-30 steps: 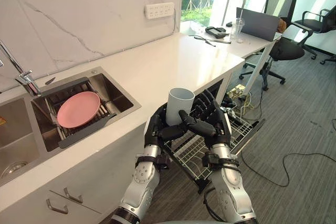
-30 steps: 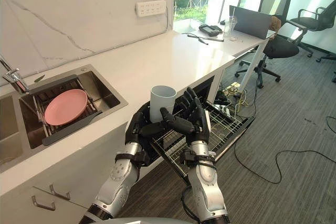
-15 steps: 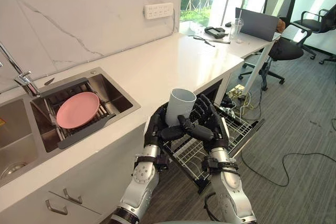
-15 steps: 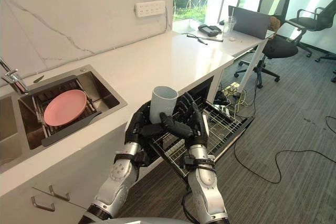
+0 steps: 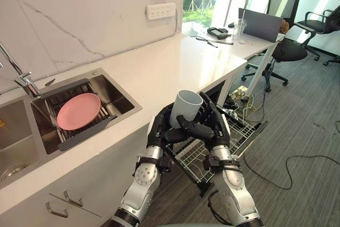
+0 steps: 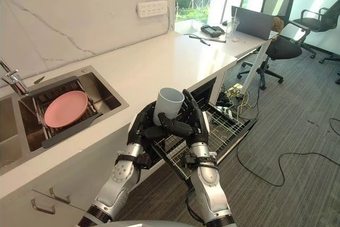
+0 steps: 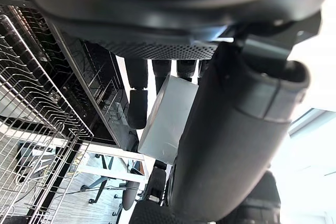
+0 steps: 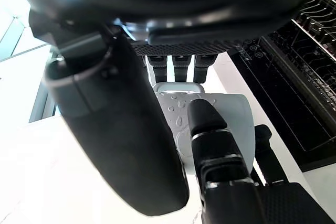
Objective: Walk over to the sink, pick up the cup, carry it to the dishwasher, place the cup inside the dishwasher, then close the dishwasher door
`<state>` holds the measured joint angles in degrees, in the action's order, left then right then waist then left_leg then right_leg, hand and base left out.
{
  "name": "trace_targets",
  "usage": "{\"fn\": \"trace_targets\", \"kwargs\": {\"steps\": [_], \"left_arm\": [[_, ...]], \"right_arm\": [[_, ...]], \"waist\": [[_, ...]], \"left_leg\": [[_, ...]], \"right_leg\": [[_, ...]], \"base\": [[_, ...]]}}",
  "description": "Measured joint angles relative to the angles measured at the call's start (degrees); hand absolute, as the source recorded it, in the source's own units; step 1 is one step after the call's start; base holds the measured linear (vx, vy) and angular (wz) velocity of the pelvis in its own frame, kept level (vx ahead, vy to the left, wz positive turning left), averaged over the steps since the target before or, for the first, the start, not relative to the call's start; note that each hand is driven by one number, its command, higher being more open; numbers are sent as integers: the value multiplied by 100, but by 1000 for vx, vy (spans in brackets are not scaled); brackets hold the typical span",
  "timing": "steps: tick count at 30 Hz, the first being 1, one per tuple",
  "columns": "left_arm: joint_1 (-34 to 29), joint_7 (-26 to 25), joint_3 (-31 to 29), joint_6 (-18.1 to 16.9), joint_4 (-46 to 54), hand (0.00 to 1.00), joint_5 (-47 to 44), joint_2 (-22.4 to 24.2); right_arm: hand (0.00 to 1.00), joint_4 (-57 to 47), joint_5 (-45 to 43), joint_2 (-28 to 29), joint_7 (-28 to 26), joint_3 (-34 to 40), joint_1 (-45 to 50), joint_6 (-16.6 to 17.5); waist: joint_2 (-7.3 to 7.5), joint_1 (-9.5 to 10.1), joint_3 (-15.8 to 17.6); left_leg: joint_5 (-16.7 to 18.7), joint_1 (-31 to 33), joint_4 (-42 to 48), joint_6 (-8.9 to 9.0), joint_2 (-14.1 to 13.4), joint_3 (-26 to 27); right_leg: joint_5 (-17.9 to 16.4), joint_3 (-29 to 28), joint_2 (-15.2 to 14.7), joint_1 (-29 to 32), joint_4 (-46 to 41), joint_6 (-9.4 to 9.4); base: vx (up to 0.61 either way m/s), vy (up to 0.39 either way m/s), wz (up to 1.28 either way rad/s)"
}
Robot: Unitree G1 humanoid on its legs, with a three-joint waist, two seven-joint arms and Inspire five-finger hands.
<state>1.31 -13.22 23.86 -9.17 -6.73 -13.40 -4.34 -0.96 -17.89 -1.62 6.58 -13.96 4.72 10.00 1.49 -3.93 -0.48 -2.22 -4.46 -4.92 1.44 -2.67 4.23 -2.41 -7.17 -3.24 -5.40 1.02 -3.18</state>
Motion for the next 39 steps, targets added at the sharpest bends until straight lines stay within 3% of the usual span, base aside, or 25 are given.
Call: {"fn": "trace_targets", "kwargs": {"steps": [8,9,25,26,39], "left_arm": [[41,-2,22,0,0,30,0,-2],[42,-2,22,-1,0,30,0,-3],[55,-32,93,-11,14,30,-19,-52],[55,-32,95,-11,18,90,-19,-52],[-286,233,114,1,726,90,-65,107]], "right_arm": [[90,0,-122,0,50,-10,-148,-91],[30,0,-123,0,51,-11,-157,-99],[30,162,-757,-94,210,-4,-322,-213],[30,162,-779,-94,204,3,-322,-213],[30,42,-748,88,143,710,-322,-209]], "waist": [[1,9,0],[1,9,0],[0,23,0],[0,22,0],[-1,24,1]], "left_leg": [[0,5,0,0,-1,-5],[0,6,0,0,-1,-5],[0,57,30,0,-6,-20],[1,57,32,0,-6,-20],[2,52,1,1,36,-8]], "right_leg": [[0,4,6,2,0,0],[0,4,6,2,0,1],[5,13,13,32,-3,8],[5,12,13,32,-4,8],[2,4,12,53,-12,3]], "base": [[0,0,0],[0,0,0],[0,0,0],[0,0,0],[0,0,0]]}}
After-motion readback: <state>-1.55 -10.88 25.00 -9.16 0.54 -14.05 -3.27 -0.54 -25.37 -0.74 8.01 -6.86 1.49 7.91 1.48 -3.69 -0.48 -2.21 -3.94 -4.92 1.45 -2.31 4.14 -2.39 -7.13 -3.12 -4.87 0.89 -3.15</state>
